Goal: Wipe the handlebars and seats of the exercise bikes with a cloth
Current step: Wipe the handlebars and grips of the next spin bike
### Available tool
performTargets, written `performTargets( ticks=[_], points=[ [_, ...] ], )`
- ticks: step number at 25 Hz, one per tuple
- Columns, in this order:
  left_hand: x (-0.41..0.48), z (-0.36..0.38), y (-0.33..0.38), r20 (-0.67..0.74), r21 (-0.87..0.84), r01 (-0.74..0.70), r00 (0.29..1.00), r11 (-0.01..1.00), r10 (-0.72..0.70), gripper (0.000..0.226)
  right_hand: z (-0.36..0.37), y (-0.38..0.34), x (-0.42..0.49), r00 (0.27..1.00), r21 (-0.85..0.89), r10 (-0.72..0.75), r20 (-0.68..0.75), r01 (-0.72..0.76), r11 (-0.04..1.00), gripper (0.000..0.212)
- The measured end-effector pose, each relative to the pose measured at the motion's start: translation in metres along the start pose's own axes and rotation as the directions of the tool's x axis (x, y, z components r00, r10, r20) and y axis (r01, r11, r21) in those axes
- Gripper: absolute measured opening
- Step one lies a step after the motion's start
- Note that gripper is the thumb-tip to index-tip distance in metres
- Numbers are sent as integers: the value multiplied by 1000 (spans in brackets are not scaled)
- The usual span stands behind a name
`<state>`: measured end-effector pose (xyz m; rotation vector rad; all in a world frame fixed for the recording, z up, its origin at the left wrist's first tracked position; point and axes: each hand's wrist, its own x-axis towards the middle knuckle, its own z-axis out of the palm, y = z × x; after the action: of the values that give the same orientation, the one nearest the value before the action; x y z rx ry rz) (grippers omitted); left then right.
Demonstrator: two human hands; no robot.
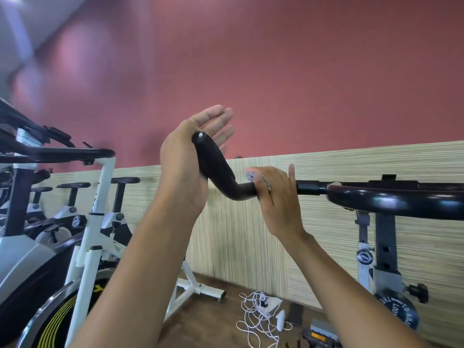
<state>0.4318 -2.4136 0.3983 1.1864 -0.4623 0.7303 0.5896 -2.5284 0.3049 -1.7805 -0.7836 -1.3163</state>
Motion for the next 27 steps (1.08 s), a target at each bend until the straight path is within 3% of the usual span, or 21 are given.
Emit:
performTargets(
  ticks=[3,6,10,12,15,17,20,22,24,26,27],
  points=[
    [-2,-1,3,10,-10,13,1000,1000,-13,48,-10,5,-2,1000,-451,-8,6,10,892,42],
    [-1,-1,4,7,-28,19,1000,999,-19,48,-31,16,-8,1000,-674,-20,18,27,738,33],
    [-1,1,1,-5,-46,10,1000,999,-11,46,-37,19,-10,998,-746,-17,67,62,663,28],
    [-1,2,1,-14,-50,5,1000,999,-5,46,-28,8,-9,999,-712,-22,32,39,701,33],
    [0,3,2,-19,-45,14,1000,999,-15,47,-28,8,-10,982,-640,-41,183,151,754,47],
    [-2,4,3,-14,-33,20,1000,999,-20,46,-35,15,-12,965,-690,-24,260,203,694,63],
    [-5,4,5,-52,-33,33,998,999,-34,41,-33,17,-12,973,-772,23,230,168,614,77],
    [-10,5,3,-173,-79,42,983,996,-55,31,-30,13,-11,979,-762,56,197,117,637,78],
    [-27,5,-10,-347,-75,5,937,997,-31,24,-31,7,-11,984,-679,57,167,73,731,70],
    [-62,7,-32,-462,-10,-45,886,999,35,20,-39,-9,-12,985,-365,139,101,-93,926,58],
    [-80,10,-45,-467,24,-55,882,998,60,15,-49,-25,-14,960,-68,259,107,-252,965,53]
  ],
)
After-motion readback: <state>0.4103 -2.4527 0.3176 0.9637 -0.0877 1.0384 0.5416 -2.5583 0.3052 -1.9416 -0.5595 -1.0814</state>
